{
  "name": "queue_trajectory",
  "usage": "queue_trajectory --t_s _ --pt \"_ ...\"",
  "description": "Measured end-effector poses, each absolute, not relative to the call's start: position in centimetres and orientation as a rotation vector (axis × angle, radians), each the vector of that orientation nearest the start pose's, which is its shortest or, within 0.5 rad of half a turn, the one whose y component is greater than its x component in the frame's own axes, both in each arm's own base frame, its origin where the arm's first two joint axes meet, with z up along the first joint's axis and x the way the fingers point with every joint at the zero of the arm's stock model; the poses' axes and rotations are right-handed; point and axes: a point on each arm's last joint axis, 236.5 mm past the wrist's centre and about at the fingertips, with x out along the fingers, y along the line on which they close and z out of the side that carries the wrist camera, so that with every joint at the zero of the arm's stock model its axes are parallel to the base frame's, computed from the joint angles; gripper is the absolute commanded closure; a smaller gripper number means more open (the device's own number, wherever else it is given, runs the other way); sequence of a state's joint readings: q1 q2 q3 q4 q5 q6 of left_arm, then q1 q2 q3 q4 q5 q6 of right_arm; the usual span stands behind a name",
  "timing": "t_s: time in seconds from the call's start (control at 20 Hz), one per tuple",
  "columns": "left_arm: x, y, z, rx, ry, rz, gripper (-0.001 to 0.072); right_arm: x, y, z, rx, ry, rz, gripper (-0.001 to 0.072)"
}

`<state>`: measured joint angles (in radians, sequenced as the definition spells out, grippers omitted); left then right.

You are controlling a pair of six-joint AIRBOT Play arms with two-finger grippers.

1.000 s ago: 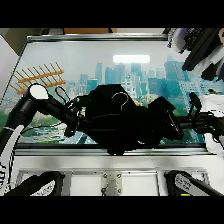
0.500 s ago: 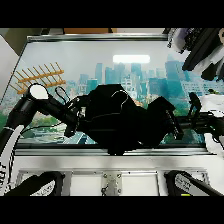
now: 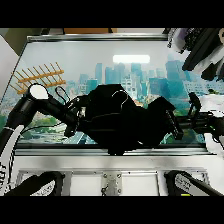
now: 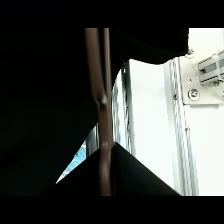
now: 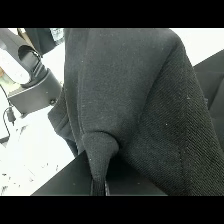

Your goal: Fold the clothes and pants, and hang the long-sleeved shirts on hangers.

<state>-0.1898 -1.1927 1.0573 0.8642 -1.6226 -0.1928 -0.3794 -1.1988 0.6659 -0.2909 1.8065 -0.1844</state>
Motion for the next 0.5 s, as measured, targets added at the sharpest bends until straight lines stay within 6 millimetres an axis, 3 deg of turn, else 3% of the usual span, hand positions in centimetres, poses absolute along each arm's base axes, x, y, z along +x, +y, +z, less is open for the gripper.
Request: queue_trajectory --t_s 0.05,0.1,0.15,0.2,0.5 --pt "22.0 -19.8 5.4 0.521 0.922 -1.638 0.0691 24.2 14.1 9.4 0.227 0.406 1.495 0.0691" --pt "22.0 -19.7 5.4 0.520 0.933 -1.631 0.0645 24.2 14.1 9.4 0.227 0.406 1.495 0.0691" --pt "22.0 -19.7 5.3 0.517 0.941 -1.627 0.0397 24.3 14.1 9.3 0.226 0.406 1.492 0.0692" --pt "22.1 -19.6 5.3 0.509 0.955 -1.614 0.0296 24.4 14.1 9.3 0.225 0.408 1.488 0.0692" --pt "23.1 -19.6 4.9 0.413 1.059 -1.478 0.0292 24.3 14.1 9.3 0.225 0.407 1.491 0.0693"
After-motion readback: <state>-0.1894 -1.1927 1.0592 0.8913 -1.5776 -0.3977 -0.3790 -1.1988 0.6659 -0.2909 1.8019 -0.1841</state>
